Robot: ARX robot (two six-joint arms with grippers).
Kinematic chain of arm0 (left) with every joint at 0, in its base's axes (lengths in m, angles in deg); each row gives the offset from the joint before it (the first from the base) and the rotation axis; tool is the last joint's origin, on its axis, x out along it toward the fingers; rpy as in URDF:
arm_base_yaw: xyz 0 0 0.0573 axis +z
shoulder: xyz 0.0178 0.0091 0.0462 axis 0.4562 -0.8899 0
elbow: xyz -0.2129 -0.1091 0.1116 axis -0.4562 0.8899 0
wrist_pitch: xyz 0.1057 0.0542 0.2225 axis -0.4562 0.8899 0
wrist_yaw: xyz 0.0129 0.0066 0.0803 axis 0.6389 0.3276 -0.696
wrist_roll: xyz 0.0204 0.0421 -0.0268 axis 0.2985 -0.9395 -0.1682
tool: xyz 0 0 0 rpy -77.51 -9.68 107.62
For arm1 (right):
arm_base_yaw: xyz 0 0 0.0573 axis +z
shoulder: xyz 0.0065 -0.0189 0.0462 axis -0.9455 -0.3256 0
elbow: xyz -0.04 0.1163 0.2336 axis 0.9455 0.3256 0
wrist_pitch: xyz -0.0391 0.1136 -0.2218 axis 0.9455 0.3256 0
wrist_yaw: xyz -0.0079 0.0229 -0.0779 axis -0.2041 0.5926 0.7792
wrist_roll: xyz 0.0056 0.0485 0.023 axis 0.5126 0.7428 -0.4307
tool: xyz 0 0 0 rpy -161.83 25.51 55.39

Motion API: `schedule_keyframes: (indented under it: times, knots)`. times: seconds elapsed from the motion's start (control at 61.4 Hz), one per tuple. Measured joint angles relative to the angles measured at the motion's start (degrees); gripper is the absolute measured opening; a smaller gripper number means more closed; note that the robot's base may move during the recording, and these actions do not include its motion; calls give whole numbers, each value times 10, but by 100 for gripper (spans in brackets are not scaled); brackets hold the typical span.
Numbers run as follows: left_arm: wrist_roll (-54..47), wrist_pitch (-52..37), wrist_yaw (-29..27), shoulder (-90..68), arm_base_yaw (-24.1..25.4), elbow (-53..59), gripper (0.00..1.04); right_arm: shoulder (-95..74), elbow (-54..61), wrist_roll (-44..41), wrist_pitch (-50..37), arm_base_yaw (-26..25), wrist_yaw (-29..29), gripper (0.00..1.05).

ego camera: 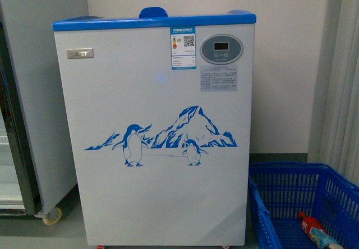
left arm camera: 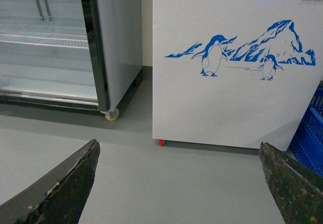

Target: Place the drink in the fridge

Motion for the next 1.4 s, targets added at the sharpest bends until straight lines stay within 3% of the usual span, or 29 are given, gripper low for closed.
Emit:
schedule_keyframes:
  times: [1.4]
  knots:
    - [0, 0, 0, 0, 0, 0, 97, 0, 0, 0, 0, 0, 0, 98]
